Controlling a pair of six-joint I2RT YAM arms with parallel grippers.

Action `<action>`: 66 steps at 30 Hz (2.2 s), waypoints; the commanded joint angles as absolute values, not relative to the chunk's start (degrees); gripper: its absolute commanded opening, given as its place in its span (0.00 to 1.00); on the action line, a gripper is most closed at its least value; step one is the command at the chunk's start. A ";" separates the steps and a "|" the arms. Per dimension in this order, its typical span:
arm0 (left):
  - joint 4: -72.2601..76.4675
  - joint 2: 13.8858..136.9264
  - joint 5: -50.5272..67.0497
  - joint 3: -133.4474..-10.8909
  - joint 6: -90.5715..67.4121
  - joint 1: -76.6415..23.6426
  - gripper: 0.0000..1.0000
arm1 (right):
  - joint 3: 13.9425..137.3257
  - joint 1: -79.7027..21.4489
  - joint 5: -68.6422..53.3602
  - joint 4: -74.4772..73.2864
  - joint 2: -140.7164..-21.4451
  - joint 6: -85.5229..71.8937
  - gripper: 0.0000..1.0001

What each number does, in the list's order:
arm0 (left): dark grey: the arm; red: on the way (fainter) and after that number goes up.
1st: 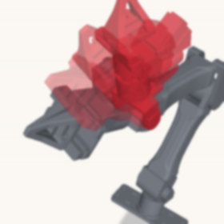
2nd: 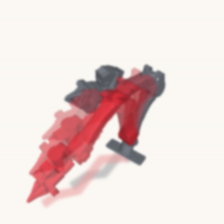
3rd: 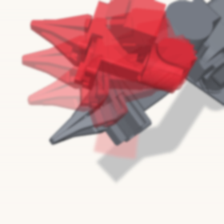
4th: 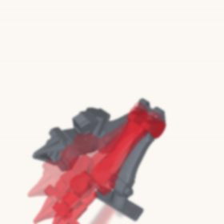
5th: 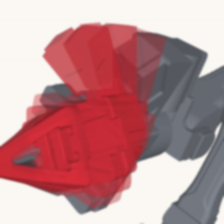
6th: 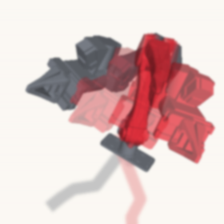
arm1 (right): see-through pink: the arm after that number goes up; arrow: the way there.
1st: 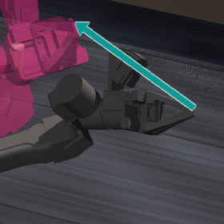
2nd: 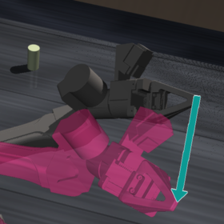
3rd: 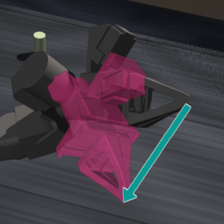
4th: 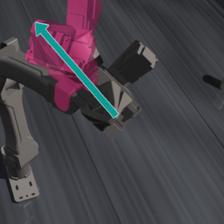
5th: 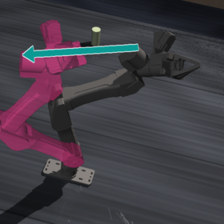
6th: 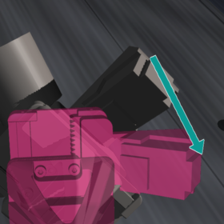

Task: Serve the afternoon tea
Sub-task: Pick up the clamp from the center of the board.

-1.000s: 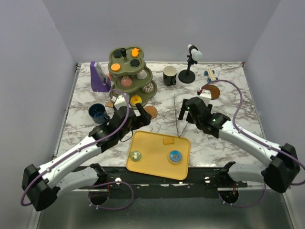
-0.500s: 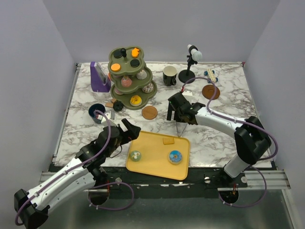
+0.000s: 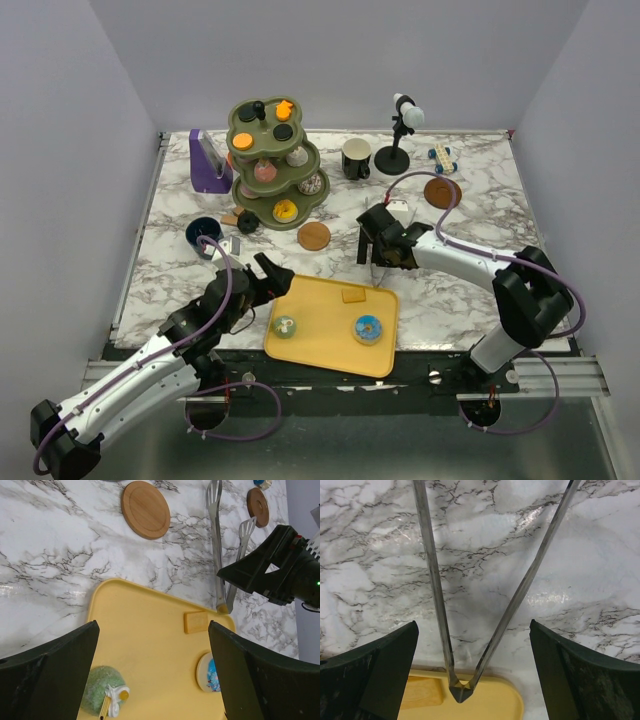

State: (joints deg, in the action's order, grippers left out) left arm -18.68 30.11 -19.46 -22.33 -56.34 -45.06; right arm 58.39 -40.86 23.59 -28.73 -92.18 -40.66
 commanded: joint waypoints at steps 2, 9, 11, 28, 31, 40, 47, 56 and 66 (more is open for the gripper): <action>-16.71 30.02 -17.96 -21.29 -56.16 -44.73 0.99 | 56.49 -40.69 24.35 -28.80 -92.11 -41.49 1.00; -16.74 30.64 -17.39 -21.85 -56.34 -44.74 0.99 | 58.81 -39.90 26.44 -26.34 -97.14 -39.37 1.00; -16.70 30.74 -17.40 -21.90 -56.43 -44.78 0.99 | 59.40 -39.08 25.91 -25.73 -98.80 -38.82 1.00; -16.98 32.50 -17.84 -22.93 -56.60 -44.74 0.99 | 61.84 -34.17 21.95 -21.23 -105.11 -35.62 0.98; -16.90 32.57 -17.93 -23.01 -56.67 -44.74 0.98 | 60.84 -34.06 20.89 -20.77 -104.67 -35.34 0.93; -16.62 33.07 -17.36 -22.85 -56.77 -44.74 0.98 | 58.83 -33.99 20.67 -19.91 -98.72 -33.51 0.69; -16.70 32.75 -17.31 -22.94 -56.69 -44.74 0.99 | 60.26 -34.01 20.79 -22.56 -91.28 -32.05 0.60; -16.23 33.17 -17.40 -22.83 -56.78 -44.73 0.98 | 60.91 -34.01 19.04 -27.95 -80.01 -30.52 0.60; -18.37 31.58 -18.61 -23.79 -55.87 -44.67 0.98 | 65.78 -36.00 7.88 -41.56 -65.68 -28.62 0.61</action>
